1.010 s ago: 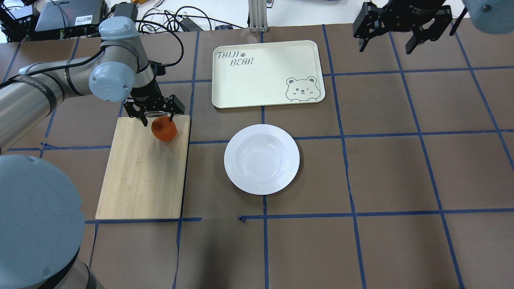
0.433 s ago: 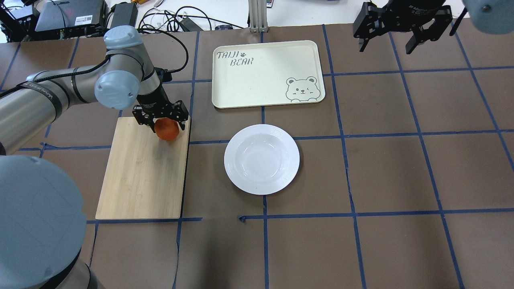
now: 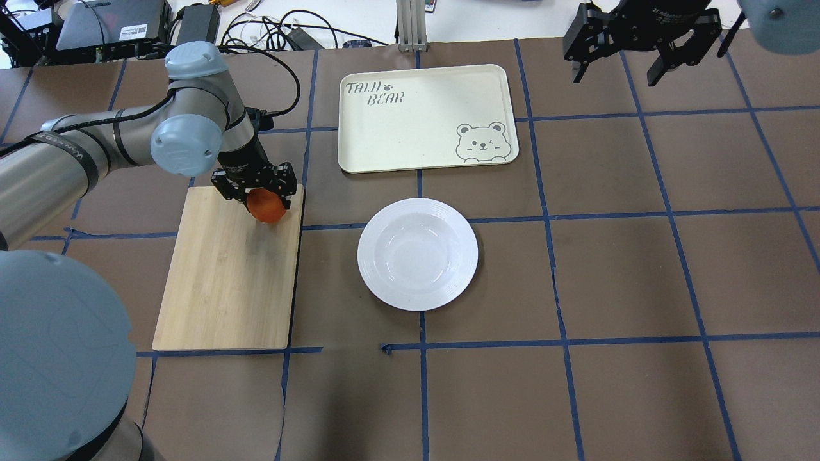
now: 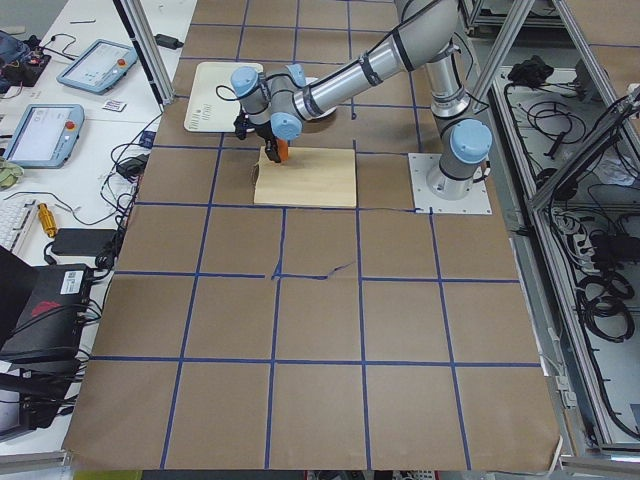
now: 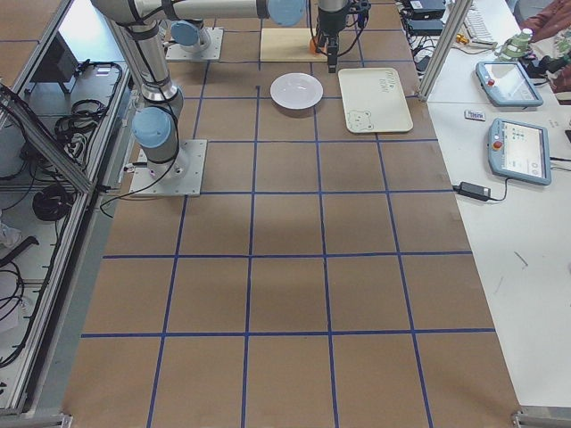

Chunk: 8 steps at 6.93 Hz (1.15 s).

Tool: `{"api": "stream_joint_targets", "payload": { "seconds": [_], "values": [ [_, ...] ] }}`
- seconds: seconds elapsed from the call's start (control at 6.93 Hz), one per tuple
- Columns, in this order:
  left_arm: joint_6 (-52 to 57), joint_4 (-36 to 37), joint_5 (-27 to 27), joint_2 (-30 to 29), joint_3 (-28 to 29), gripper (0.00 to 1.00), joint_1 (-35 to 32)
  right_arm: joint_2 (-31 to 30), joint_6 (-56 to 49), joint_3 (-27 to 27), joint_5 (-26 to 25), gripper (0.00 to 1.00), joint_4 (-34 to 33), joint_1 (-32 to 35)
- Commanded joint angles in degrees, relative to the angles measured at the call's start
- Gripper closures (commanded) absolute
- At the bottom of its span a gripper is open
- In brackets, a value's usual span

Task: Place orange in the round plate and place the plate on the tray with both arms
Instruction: 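Carry the orange with the left gripper over the white plate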

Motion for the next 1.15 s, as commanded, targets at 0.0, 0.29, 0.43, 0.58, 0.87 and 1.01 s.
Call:
{"api": "stream_joint_targets", "payload": {
  "seconds": [0.0, 0.29, 0.43, 0.58, 0.87, 1.01],
  "values": [
    [-0.96, -1.19, -0.71, 3.47, -0.03, 1.00, -2.16, -0.01, 0.00, 0.00, -0.13, 0.00, 0.00, 0.00],
    [-10.65, -3.49, -3.61, 6.02, -0.20, 1.00, -12.41, -0.02, 0.00, 0.00, 0.05, 0.00, 0.00, 0.00],
    [-16.11, -3.40, -4.66, 5.51, -0.38, 1.00, -15.85, -0.02, 0.00, 0.00, -0.04, 0.00, 0.00, 0.00],
    [-23.13, -2.62, -9.46, 4.11, -0.47, 1.00, -19.28, 0.07, -0.09, 0.00, 0.05, 0.00, 0.00, 0.00],
    [-27.06, -2.61, -10.29, 3.05, -0.56, 1.00, -24.14, -0.02, -0.09, 0.00, 0.05, 0.00, 0.00, 0.00],
    [-27.85, -1.74, -10.30, 2.00, -0.56, 0.98, -24.67, 0.07, 0.00, 0.00, -0.04, 0.00, 0.00, -0.09]
  ]
}}
